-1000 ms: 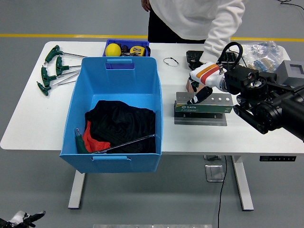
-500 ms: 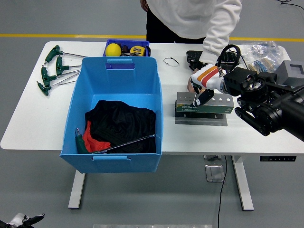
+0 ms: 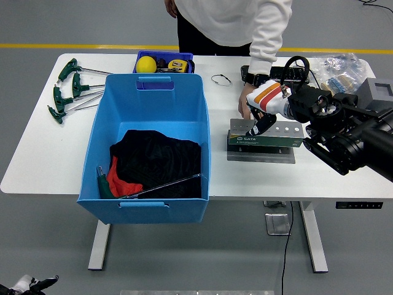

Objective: Lift tool from toolbox,place it in box,lift tool from toolbox,place it in box

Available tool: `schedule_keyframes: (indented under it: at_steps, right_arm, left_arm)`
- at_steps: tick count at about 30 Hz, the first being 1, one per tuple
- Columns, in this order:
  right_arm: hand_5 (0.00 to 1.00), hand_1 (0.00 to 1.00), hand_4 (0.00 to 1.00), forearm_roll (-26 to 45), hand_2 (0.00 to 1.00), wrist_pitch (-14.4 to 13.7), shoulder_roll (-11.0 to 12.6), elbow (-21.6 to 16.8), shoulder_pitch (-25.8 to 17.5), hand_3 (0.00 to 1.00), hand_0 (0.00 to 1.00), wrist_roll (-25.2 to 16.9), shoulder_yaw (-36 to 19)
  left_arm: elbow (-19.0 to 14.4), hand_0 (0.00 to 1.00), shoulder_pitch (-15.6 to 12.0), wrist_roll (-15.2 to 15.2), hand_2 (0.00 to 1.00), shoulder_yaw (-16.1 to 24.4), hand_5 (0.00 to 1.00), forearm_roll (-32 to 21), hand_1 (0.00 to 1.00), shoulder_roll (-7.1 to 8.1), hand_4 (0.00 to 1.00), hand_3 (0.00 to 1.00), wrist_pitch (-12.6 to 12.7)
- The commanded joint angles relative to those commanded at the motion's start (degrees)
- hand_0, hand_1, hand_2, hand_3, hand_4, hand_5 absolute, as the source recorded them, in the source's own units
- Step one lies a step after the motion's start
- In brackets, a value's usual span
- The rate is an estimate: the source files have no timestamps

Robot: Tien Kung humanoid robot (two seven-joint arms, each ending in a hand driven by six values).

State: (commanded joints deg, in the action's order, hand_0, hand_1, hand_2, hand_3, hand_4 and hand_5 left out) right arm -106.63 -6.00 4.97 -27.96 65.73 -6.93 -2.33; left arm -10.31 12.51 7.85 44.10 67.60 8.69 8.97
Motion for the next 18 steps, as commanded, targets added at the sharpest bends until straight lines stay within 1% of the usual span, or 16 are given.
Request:
schedule_keyframes:
  at_steps: [3, 4, 9, 10, 13, 15, 16, 18]
  right_arm:
    - [0.629, 0.173, 0.936, 0.2, 0.224, -0.4, 0.1, 0.0, 0.1, 0.262, 0.214, -0.2, -0.1]
    - [0.642, 0.110, 0.921, 0.3, 0.148, -0.6, 0.1, 0.0, 0.1, 0.175, 0.120, -0.2, -0.1]
    - [0.642, 0.110, 0.921, 1.0, 0.148, -1.9, 0.3, -0.1, 0.2, 0.175, 0.120, -0.9, -0.7]
    - [0.644, 0.034, 0.902, 1.3, 0.086, -2.4, 0.4, 0.0, 0.3, 0.099, 0.069, -1.2, -0.8]
    - [0.644, 0.034, 0.902, 1.9, 0.086, -3.8, 0.7, 0.0, 0.3, 0.099, 0.069, -2.1, -1.4]
    - [0.644, 0.034, 0.902, 3.4, 0.086, -4.9, 1.1, -0.1, 0.4, 0.099, 0.069, -3.7, -2.1]
    - [0.657, 0.002, 0.886, 4.0, 0.022, -5.6, 1.2, -0.1, 0.4, 0.039, 0.002, -4.5, -2.4]
    - [0.657, 0.002, 0.886, 4.6, 0.022, -6.8, 1.5, -0.2, 0.4, 0.039, 0.002, -5.7, -3.0]
  left_arm:
    - [0.0, 0.541, 0.0, 0.0, 0.653, 0.0, 0.698, 0.0, 0.480, 0.03, 0.727, 0.676, 0.0]
    - [0.0, 0.539, 0.0, 0.0, 0.653, 0.0, 0.699, 0.0, 0.482, 0.03, 0.727, 0.676, 0.0]
    - [0.0, 0.539, 0.1, -0.1, 0.653, 0.0, 0.699, -0.3, 0.482, 0.02, 0.727, 0.676, 0.0]
    - [0.0, 0.542, 0.1, -0.1, 0.653, -0.1, 0.699, -0.4, 0.484, 0.02, 0.726, 0.676, 0.1]
    - [0.0, 0.542, 0.2, -0.1, 0.653, -0.1, 0.699, -0.6, 0.484, 0.05, 0.726, 0.676, 0.1]
    - [0.0, 0.542, 0.2, -0.1, 0.653, -0.2, 0.699, -0.8, 0.484, 0.02, 0.726, 0.676, 0.2]
    - [0.0, 0.539, 0.1, -0.2, 0.653, -0.1, 0.699, -0.9, 0.483, 0.00, 0.727, 0.676, 0.2]
    - [0.0, 0.539, 0.1, -0.2, 0.653, -0.1, 0.699, -1.1, 0.483, 0.00, 0.727, 0.676, 0.2]
